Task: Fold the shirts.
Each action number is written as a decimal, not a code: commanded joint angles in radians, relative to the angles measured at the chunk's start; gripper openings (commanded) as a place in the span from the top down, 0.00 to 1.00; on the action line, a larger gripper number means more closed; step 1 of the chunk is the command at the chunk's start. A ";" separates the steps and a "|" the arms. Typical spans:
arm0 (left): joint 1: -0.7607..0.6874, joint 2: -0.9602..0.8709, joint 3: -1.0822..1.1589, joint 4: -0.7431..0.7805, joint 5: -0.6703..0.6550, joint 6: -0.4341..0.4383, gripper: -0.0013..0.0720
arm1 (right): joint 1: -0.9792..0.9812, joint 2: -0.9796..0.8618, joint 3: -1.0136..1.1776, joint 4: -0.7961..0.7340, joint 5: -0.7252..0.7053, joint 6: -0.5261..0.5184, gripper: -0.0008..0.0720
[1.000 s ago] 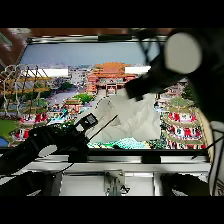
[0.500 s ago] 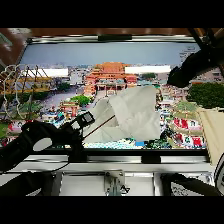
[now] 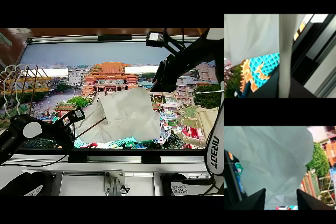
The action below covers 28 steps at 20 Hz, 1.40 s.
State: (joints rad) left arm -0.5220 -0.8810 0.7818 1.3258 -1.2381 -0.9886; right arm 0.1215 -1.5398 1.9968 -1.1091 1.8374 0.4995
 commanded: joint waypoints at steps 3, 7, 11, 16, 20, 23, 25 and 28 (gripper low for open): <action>0.017 -0.001 0.001 0.009 -0.045 0.038 0.93 | 0.058 -0.083 0.000 -0.029 -0.023 -0.172 0.29; 0.017 -0.001 0.001 0.013 -0.035 0.038 0.93 | 0.082 -0.122 0.000 -0.098 -0.064 -0.201 0.29; 0.017 -0.002 0.001 0.013 0.000 0.038 0.93 | 0.082 -0.144 0.000 -0.117 -0.085 -0.221 0.29; 0.017 -0.002 0.001 0.013 0.003 0.039 0.93 | 0.117 -0.164 0.000 -0.091 -0.092 -0.240 0.29; 0.017 -0.001 0.001 0.026 0.024 0.072 0.93 | 0.163 -0.200 0.000 -0.113 -0.087 -0.257 0.29; 0.017 -0.001 0.002 0.060 0.037 0.073 0.93 | 0.169 -0.220 0.000 -0.113 -0.071 -0.252 0.29; 0.022 -0.001 0.002 0.073 0.073 0.072 0.93 | 0.169 -0.223 0.000 -0.113 -0.050 -0.246 0.46; 0.061 -0.002 0.002 0.072 0.167 0.072 0.93 | 0.169 -0.223 0.000 -0.103 -0.045 -0.246 0.46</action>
State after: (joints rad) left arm -0.4866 -0.8822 0.7822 1.3872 -1.1553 -0.9127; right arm 0.2882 -1.7588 1.9965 -1.2186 1.7752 0.2501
